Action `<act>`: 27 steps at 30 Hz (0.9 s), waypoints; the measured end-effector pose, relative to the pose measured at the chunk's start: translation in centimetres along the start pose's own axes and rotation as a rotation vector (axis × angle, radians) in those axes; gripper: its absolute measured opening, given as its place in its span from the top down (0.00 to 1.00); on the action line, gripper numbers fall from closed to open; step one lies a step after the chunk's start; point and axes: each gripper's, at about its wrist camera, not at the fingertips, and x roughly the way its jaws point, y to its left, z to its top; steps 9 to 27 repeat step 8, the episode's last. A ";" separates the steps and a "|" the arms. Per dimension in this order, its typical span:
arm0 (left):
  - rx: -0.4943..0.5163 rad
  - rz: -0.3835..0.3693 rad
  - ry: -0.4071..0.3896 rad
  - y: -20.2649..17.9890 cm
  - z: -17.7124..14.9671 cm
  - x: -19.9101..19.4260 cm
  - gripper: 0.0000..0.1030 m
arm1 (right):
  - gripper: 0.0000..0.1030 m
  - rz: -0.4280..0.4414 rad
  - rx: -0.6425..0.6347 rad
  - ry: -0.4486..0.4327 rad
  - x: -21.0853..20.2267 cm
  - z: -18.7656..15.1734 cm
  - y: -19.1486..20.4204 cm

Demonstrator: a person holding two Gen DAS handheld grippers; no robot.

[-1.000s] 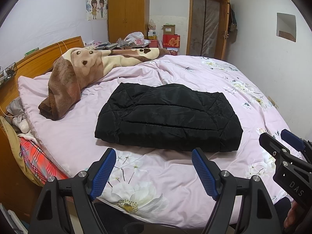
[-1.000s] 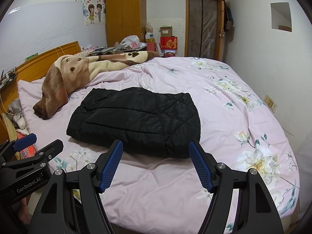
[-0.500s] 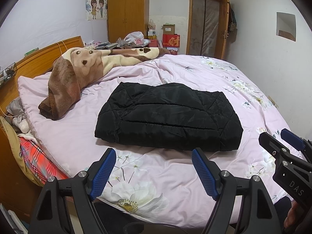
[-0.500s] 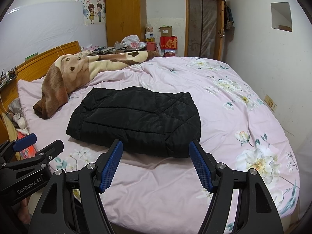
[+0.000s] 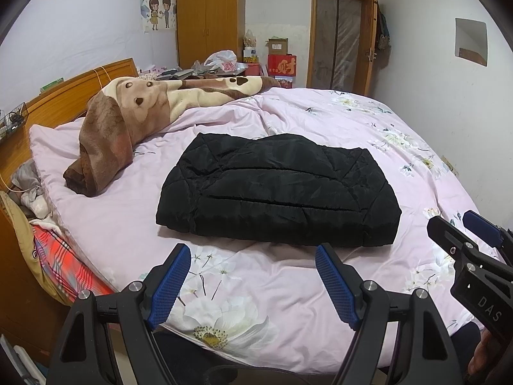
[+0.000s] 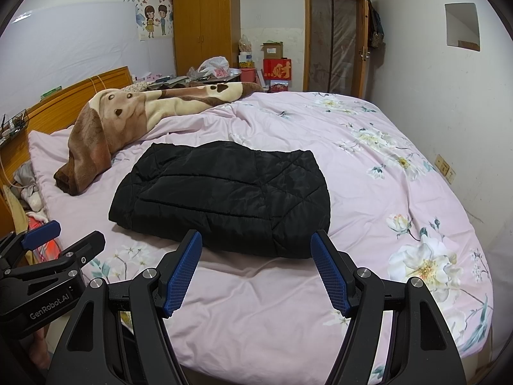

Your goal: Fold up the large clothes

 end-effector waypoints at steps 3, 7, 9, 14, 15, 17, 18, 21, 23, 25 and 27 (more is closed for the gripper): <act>-0.001 0.003 0.001 -0.1 0.0 0.0 0.23 | 0.32 0.000 -0.001 0.001 0.1 0.1 -0.1; -0.001 -0.005 0.003 0.1 -0.1 0.1 0.23 | 0.32 0.001 0.000 0.002 0.1 0.1 -0.1; 0.000 -0.007 0.003 0.2 -0.1 0.2 0.23 | 0.32 0.001 -0.001 0.001 0.1 0.1 -0.2; 0.000 -0.007 0.003 0.2 -0.1 0.2 0.23 | 0.32 0.001 -0.001 0.001 0.1 0.1 -0.2; 0.000 -0.007 0.003 0.2 -0.1 0.2 0.23 | 0.32 0.001 -0.001 0.001 0.1 0.1 -0.2; 0.000 -0.007 0.003 0.2 -0.1 0.2 0.23 | 0.32 0.001 -0.001 0.001 0.1 0.1 -0.2; 0.000 -0.007 0.003 0.2 -0.1 0.2 0.23 | 0.32 0.001 -0.001 0.001 0.1 0.1 -0.2; 0.000 -0.007 0.003 0.2 -0.1 0.2 0.23 | 0.32 0.001 -0.001 0.001 0.1 0.1 -0.2; 0.000 -0.007 0.003 0.2 -0.1 0.2 0.23 | 0.32 0.001 -0.001 0.001 0.1 0.1 -0.2; 0.000 -0.007 0.003 0.2 -0.1 0.2 0.23 | 0.32 0.001 -0.001 0.001 0.1 0.1 -0.2; 0.000 -0.007 0.003 0.2 -0.1 0.2 0.23 | 0.32 0.001 -0.001 0.001 0.1 0.1 -0.2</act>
